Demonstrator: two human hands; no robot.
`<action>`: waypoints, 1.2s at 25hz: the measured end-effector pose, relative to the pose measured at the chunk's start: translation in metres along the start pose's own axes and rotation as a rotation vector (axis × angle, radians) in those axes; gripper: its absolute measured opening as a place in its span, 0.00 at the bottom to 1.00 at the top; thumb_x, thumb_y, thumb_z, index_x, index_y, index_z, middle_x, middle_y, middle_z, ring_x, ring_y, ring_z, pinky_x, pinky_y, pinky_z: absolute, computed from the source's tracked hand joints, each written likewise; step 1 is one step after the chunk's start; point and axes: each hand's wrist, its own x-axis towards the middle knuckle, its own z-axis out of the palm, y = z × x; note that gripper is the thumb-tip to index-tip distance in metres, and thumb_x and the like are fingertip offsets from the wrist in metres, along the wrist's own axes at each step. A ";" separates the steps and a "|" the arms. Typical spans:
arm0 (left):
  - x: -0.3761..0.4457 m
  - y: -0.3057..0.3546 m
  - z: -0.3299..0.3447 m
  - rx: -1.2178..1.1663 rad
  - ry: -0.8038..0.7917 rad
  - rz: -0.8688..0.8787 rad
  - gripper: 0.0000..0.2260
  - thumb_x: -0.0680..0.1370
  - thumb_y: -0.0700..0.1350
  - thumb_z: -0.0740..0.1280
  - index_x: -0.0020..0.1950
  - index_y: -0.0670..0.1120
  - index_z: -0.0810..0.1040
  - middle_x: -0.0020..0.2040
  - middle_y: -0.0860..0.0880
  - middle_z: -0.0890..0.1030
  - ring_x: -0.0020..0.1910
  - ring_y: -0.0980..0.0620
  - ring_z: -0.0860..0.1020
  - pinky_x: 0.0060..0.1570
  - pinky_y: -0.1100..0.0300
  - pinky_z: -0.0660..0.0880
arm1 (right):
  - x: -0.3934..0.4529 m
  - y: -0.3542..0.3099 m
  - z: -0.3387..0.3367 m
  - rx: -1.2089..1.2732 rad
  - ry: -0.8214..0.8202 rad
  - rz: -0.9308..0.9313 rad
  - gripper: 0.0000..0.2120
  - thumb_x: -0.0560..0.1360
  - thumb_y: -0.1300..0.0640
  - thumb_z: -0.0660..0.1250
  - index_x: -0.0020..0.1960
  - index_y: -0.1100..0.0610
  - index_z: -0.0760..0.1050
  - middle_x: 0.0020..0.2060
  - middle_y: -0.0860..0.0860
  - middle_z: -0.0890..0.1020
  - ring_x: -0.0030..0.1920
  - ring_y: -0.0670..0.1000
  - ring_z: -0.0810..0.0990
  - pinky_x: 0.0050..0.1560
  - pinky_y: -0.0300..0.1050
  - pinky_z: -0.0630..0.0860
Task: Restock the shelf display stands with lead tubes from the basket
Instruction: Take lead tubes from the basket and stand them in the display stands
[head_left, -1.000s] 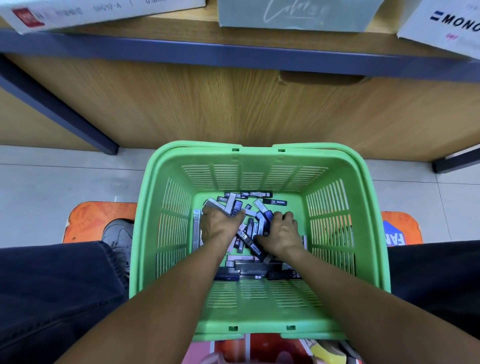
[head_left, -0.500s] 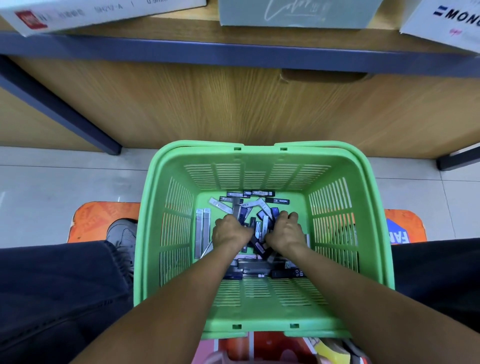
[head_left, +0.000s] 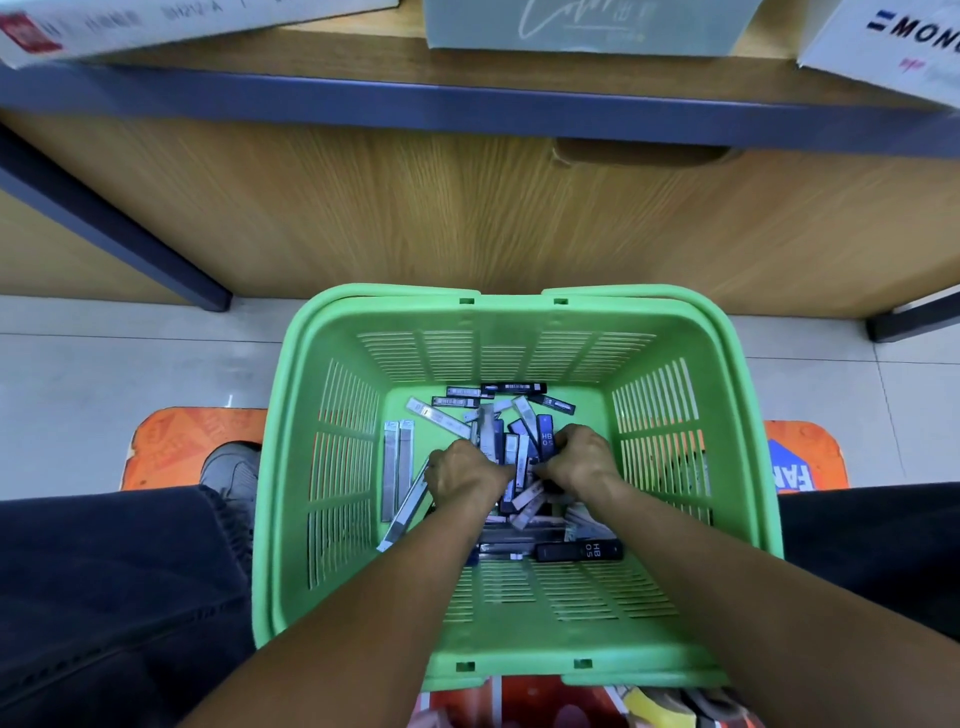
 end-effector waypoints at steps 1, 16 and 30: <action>-0.001 0.002 0.000 -0.013 -0.007 -0.009 0.19 0.70 0.57 0.77 0.39 0.46 0.72 0.48 0.44 0.83 0.49 0.46 0.82 0.39 0.59 0.77 | 0.000 0.001 0.000 0.001 0.001 0.001 0.08 0.70 0.62 0.77 0.47 0.58 0.79 0.42 0.54 0.84 0.42 0.56 0.85 0.47 0.54 0.84; -0.006 0.004 0.000 -0.194 -0.039 -0.099 0.21 0.67 0.54 0.81 0.46 0.44 0.75 0.49 0.43 0.83 0.50 0.43 0.83 0.45 0.54 0.82 | -0.009 0.005 -0.006 0.227 -0.080 0.098 0.07 0.70 0.63 0.79 0.43 0.63 0.82 0.40 0.57 0.86 0.42 0.55 0.87 0.48 0.54 0.85; -0.015 0.003 -0.013 -0.352 -0.187 -0.051 0.19 0.69 0.48 0.81 0.46 0.43 0.72 0.43 0.46 0.79 0.41 0.50 0.78 0.49 0.54 0.81 | -0.008 0.007 -0.012 0.372 -0.189 0.102 0.06 0.72 0.67 0.76 0.47 0.64 0.82 0.44 0.60 0.86 0.40 0.54 0.82 0.42 0.45 0.80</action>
